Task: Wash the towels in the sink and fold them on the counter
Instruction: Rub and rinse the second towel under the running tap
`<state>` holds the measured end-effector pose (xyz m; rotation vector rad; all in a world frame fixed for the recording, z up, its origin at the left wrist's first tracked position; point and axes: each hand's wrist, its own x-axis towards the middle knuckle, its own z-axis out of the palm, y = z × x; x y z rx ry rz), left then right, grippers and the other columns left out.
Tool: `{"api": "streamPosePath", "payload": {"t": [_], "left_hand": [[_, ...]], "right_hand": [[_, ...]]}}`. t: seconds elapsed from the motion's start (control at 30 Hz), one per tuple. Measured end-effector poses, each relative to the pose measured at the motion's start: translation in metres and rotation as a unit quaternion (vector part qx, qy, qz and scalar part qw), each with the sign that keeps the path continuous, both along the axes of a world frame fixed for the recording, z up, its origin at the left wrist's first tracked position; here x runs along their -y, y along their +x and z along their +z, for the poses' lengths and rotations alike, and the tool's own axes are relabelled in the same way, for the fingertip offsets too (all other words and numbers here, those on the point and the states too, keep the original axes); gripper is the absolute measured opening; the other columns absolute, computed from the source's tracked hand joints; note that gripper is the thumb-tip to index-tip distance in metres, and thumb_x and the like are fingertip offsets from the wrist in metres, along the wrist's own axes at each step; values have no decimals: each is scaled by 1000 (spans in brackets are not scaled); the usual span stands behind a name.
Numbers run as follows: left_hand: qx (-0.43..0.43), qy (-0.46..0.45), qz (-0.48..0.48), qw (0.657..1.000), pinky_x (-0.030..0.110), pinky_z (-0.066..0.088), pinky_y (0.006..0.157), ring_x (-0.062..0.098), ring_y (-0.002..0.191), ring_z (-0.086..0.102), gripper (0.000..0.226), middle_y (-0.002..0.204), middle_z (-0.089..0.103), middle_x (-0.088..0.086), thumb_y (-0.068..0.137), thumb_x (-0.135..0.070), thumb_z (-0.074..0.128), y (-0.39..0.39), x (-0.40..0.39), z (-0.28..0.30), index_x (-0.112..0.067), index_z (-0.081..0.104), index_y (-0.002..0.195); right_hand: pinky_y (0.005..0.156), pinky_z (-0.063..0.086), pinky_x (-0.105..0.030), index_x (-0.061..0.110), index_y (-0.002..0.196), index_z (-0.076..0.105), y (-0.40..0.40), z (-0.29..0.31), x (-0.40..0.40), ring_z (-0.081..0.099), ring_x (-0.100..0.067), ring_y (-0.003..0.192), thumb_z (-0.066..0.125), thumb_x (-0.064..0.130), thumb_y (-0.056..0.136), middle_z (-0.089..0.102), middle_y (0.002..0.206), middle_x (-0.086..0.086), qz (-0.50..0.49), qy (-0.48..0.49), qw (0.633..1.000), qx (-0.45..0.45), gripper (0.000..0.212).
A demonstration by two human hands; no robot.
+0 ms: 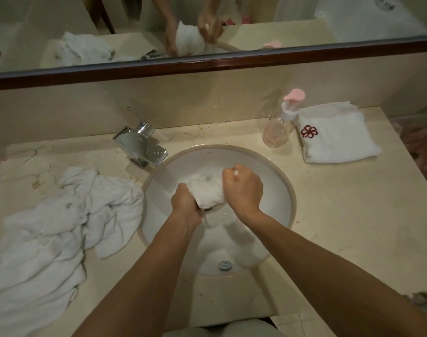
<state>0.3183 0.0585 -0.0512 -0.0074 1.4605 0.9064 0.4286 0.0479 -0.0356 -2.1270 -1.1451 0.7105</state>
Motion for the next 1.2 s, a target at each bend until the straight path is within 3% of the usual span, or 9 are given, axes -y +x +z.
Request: {"api": "streamPosePath", "payload": {"t": [0.13, 0.27, 0.4, 0.5, 0.63, 0.7, 0.8, 0.97, 1.2], "left_hand": [[-25, 3, 0, 1000, 29, 51, 61, 27, 79, 65, 20, 95, 68, 9, 93, -24, 49, -5, 13, -5, -10, 65, 92], [57, 82, -166, 981, 44, 48, 103, 30, 114, 65, 52, 120, 69, 14, 93, -47, 56, -26, 23, 12, -8, 61, 128], [-49, 202, -287, 935, 44, 49, 104, 20, 111, 66, 45, 123, 68, 5, 88, -21, 67, -51, 36, 31, -22, 54, 131], [-239, 325, -336, 851, 30, 58, 84, 2, 94, 67, 68, 110, 65, -6, 70, -44, 84, -62, 35, 41, -36, 54, 130], [-386, 423, -345, 744, 22, 49, 72, 10, 89, 58, 64, 99, 59, 1, 60, -60, 74, -54, 19, 37, -15, 55, 102], [-352, 444, -329, 756, 25, 48, 87, 10, 111, 55, 65, 123, 55, 1, 68, -53, 72, -49, 14, 34, -11, 52, 113], [-215, 487, -288, 796, 30, 48, 102, 7, 132, 49, 60, 143, 52, -10, 81, -19, 71, -38, 14, 38, -15, 49, 136], [-145, 394, -34, 907, 51, 55, 82, 37, 95, 67, 5, 90, 71, 4, 83, -13, 67, -14, 11, 37, -16, 69, 86], [19, 136, 123, 983, 23, 53, 53, 20, 69, 65, 12, 79, 66, 5, 90, -7, 53, -14, -5, 10, -10, 64, 86]], "right_hand": [[55, 31, -31, 14, 60, 39, 7, -9, 4, 49, -25, 58, 48, 25, 91, 42, 58, 0, -25, -97, 992, -80, 34], [60, 42, -30, 12, 76, 53, 23, 0, 13, 55, -20, 66, 62, 28, 91, 54, 71, -1, -54, -124, 936, -325, 24], [71, 55, -33, 10, 103, 60, 37, 0, 26, 67, -15, 74, 68, 19, 92, 69, 82, -2, -72, -103, 856, -502, 16], [94, 55, -45, 5, 111, 68, 25, -10, 27, 71, -26, 96, 74, 23, 87, 73, 107, -12, -118, -84, 796, -588, 30], [102, 48, -53, 1, 121, 70, 8, -8, 27, 64, -37, 118, 73, 42, 87, 68, 123, -21, -183, -149, 639, -732, 53], [106, 47, -49, 4, 126, 68, 4, -5, 26, 63, -35, 120, 71, 38, 88, 68, 126, -18, -167, -150, 622, -750, 51], [105, 48, -52, -1, 123, 67, -5, 4, 15, 63, -36, 119, 62, 18, 80, 66, 128, -20, -198, -86, 634, -742, 48], [58, 55, -33, 5, 86, 55, -23, 15, -3, 62, -19, 61, 61, 4, 82, 59, 73, -8, -298, 91, 788, -531, 8], [66, 50, -32, 14, 86, 52, -46, 15, -15, 58, -21, 73, 64, 10, 75, 62, 81, -4, -180, 191, 944, -199, 17]]}}
